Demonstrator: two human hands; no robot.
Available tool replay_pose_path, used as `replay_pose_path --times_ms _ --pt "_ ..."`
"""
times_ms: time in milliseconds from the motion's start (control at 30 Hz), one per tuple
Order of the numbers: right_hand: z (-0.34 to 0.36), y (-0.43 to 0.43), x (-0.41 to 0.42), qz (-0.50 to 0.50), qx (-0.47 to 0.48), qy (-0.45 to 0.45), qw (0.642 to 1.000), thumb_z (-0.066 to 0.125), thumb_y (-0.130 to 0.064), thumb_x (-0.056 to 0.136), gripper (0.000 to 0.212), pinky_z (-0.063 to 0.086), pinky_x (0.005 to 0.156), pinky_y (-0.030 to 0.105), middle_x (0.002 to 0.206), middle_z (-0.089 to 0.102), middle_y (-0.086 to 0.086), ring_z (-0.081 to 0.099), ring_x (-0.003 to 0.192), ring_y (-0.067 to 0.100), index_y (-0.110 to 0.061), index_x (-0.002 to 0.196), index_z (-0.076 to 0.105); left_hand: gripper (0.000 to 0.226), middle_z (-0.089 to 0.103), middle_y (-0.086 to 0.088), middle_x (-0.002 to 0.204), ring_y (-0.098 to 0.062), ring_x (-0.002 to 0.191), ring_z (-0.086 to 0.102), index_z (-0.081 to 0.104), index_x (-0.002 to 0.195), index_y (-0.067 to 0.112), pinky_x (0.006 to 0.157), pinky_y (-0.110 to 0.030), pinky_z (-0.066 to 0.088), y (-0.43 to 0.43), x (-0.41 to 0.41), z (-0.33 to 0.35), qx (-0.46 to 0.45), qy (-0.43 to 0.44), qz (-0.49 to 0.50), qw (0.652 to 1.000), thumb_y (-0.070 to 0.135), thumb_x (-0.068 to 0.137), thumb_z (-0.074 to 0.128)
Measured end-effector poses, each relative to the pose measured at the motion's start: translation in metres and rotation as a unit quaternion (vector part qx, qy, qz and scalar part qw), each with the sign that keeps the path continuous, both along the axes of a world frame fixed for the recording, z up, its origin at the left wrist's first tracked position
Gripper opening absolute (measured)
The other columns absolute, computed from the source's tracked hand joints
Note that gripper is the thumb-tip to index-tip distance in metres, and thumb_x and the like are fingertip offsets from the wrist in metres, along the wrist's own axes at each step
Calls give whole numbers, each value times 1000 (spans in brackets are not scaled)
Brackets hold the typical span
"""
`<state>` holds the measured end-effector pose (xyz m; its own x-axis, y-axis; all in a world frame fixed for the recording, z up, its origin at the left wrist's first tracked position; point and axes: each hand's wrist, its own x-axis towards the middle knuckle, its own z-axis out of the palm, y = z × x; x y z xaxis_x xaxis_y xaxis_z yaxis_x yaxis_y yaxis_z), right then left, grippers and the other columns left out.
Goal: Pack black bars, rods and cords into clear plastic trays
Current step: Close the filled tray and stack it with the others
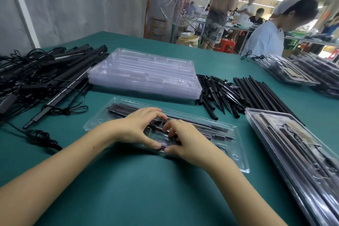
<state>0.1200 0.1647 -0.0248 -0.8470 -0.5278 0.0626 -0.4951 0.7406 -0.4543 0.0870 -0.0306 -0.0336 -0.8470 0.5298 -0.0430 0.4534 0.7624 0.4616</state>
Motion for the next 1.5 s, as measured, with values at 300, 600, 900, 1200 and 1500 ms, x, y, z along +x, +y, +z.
replay_pose_path --times_ms 300,600,900,1200,1500 --pt "0 3 3 -12 -64 83 994 67 -28 83 19 42 74 28 83 53 -5 46 78 12 -14 92 59 59 33 12 144 -4 136 27 38 136 31 112 -23 21 -6 -13 7 55 -2 19 998 58 84 44" --pt "-4 -15 21 6 -31 202 979 48 -31 94 38 27 53 33 56 36 -3 32 57 22 -16 62 37 37 64 12 99 -11 93 58 63 100 28 84 -31 45 4 -68 22 -101 13 75 992 60 87 49" --pt "-6 5 4 -144 -138 251 947 53 -22 93 40 26 50 32 51 38 3 33 51 26 -14 58 35 70 40 6 54 -14 55 36 52 61 15 59 -30 30 9 -67 62 -87 -16 60 994 84 51 53" --pt "12 8 13 -99 -174 553 809 51 -16 88 37 27 43 26 48 42 0 39 46 17 -14 52 42 58 31 7 67 -13 63 28 31 67 21 63 -32 32 -12 -42 130 -137 6 106 985 77 65 43" --pt "-12 23 -8 -319 -355 226 849 45 -18 97 50 16 53 30 46 28 -9 27 46 13 -24 54 21 83 71 -15 95 -29 82 68 65 104 1 82 -41 54 -25 -15 188 193 -83 307 928 73 65 53"
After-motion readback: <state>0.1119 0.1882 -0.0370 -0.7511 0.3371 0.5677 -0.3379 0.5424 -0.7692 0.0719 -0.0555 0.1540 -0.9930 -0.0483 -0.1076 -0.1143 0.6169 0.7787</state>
